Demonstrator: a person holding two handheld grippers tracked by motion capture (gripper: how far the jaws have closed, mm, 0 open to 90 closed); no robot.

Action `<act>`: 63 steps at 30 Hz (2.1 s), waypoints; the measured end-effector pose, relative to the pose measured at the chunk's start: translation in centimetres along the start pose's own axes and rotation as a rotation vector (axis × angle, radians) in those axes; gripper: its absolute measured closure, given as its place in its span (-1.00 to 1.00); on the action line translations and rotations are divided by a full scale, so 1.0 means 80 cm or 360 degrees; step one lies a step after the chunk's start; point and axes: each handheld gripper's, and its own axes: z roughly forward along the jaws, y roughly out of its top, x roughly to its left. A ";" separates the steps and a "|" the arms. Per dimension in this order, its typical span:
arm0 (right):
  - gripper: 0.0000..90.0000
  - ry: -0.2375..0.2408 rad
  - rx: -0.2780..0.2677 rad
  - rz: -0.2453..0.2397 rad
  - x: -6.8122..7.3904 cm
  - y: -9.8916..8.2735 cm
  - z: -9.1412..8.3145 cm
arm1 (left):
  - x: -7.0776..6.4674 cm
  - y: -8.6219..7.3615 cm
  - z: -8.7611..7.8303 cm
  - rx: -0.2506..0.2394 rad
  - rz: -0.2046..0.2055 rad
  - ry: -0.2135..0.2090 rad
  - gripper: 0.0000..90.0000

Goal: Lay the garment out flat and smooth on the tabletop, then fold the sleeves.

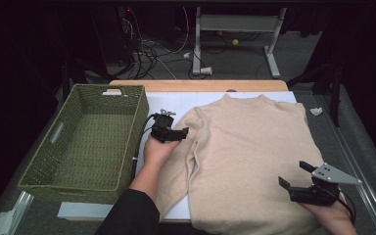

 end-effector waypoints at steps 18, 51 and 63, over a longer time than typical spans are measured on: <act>-0.81 0.0017 0.0016 -0.0038 0.007 -0.001 -0.002 | -0.014 -0.059 -0.027 0.0059 0.0106 0.0090 -0.11; -0.78 0.0024 0.0021 -0.0033 0.015 0.005 0.006 | -0.026 -0.035 -0.076 -0.0229 0.0172 0.0039 0.85; -0.78 0.0054 -0.0013 -0.0071 0.018 0.012 0.009 | -0.039 0.005 -0.116 -0.0363 0.0231 0.0074 0.85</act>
